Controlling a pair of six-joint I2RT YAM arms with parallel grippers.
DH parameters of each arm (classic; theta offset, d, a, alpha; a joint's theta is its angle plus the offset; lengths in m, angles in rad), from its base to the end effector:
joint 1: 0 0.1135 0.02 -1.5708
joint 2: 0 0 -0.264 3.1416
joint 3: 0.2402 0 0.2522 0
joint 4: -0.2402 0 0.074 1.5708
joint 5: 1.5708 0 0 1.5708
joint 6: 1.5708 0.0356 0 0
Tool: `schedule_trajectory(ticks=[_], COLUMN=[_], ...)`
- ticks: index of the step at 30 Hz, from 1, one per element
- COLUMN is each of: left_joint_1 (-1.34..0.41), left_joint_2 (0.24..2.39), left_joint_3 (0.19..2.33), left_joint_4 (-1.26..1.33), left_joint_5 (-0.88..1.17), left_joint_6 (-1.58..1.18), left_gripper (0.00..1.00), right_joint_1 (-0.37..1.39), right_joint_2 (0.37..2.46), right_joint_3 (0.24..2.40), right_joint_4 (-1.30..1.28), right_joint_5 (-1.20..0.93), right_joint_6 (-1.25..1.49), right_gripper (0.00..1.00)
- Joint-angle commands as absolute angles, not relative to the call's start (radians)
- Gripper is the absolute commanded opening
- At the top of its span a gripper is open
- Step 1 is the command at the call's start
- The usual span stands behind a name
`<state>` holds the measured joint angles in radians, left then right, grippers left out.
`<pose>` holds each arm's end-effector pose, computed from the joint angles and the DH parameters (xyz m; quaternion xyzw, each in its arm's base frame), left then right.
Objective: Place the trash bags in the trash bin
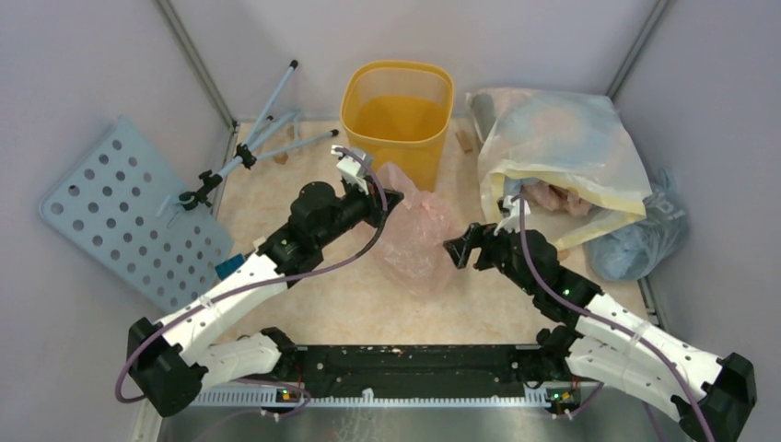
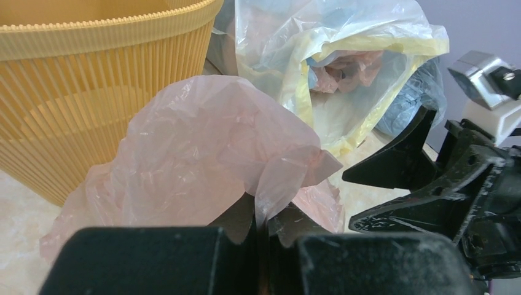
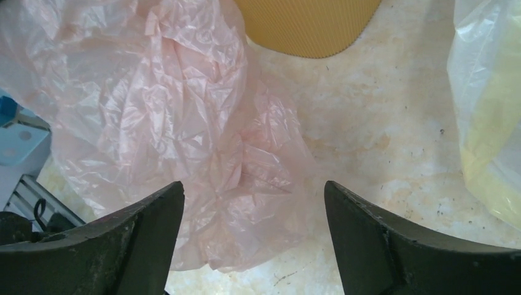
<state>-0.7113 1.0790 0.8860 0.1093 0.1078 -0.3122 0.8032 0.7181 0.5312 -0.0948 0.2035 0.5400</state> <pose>0.1916 -0.1702 0.3490 0.1814 0.7132 -0.3656 0.5699 0.1285 0.1228 0.2704 -0.0438 0.7964 0.3084 0.5184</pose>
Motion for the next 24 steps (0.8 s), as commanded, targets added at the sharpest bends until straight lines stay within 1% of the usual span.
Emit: schedule_trajectory(ticks=[1,4,15,16,18,22,24], left_joint_1=[-0.71,-0.709,-0.709,-0.709,-0.709,-0.709,-0.709], left_joint_2=[1.026,1.013,0.989,0.987,0.984,0.96,0.932], left_joint_3=[0.931,0.93,0.93,0.93,0.933,0.96,0.972], left_joint_4=[0.106,0.09,0.078,0.076,0.066,0.018,0.005], left_joint_5=[0.113,0.11,0.112,0.11,0.102,0.05,0.012], left_joint_6=[-0.298,-0.298,-0.293,-0.292,-0.287,-0.264,-0.25], left_gripper=[0.08,0.09,0.09,0.09,0.08,0.08,0.07], right_joint_1=[0.809,0.809,0.808,0.81,0.809,0.809,0.809], right_joint_2=[0.751,0.768,0.825,0.833,0.85,0.875,0.865], right_joint_3=[0.571,0.561,0.567,0.575,0.589,0.616,0.606], right_joint_4=[-0.053,-0.028,0.058,0.056,0.042,-0.072,-0.102], right_joint_5=[0.166,0.139,0.161,0.183,0.233,0.378,0.425], right_joint_6=[0.497,0.49,0.515,0.526,0.547,0.597,0.604], right_gripper=[0.81,0.77,0.78,0.75,0.65,0.36,0.25])
